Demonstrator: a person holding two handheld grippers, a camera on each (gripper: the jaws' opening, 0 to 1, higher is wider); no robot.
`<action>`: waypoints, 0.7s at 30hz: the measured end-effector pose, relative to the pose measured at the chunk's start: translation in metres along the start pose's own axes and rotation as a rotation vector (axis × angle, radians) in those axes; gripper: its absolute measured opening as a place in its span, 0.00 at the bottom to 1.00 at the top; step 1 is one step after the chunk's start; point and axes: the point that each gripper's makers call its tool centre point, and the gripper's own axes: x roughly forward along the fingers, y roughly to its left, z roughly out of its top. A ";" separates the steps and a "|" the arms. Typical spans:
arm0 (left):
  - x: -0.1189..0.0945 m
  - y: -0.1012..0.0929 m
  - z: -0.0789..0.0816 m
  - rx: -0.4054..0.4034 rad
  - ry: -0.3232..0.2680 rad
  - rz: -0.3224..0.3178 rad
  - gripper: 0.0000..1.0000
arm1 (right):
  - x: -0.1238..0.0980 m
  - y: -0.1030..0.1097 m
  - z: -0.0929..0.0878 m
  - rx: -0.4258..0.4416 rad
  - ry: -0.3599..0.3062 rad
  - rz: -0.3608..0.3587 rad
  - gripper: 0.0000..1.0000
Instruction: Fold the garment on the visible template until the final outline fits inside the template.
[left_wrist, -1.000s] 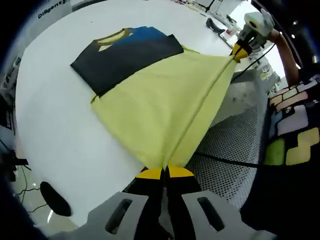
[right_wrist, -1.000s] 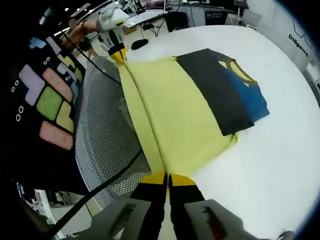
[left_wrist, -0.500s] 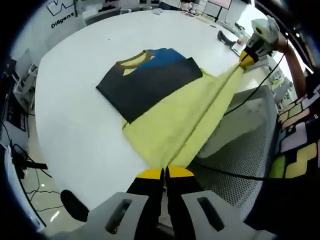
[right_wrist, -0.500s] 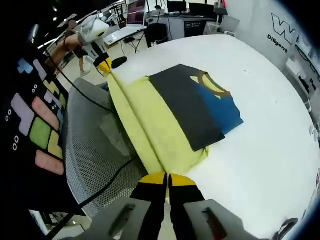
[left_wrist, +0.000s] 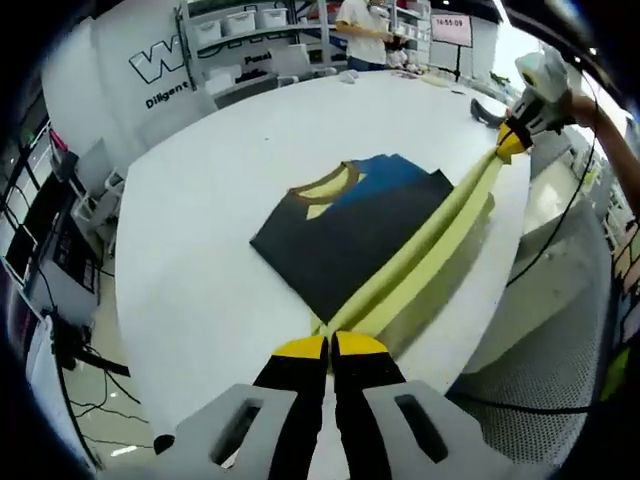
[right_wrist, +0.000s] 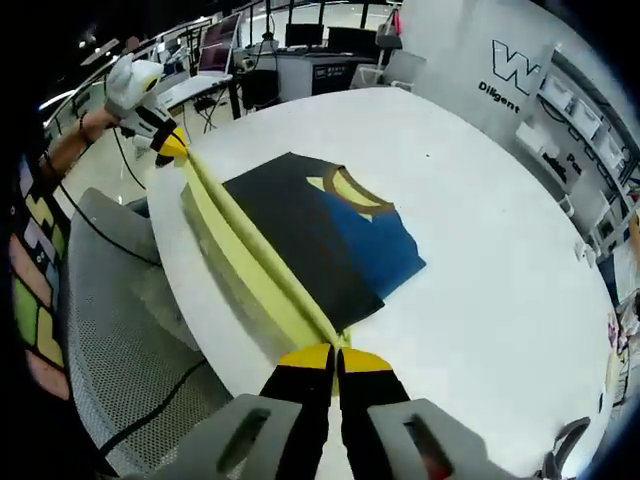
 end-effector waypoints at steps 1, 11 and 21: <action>0.004 0.002 0.002 0.001 -0.012 0.009 0.00 | 0.004 -0.004 0.001 0.003 -0.005 -0.016 0.00; 0.029 0.026 0.029 0.006 -0.110 0.089 0.00 | 0.025 -0.039 0.025 0.068 -0.103 -0.162 0.00; 0.053 0.053 0.058 0.023 -0.183 0.163 0.00 | 0.044 -0.070 0.049 0.094 -0.167 -0.250 0.00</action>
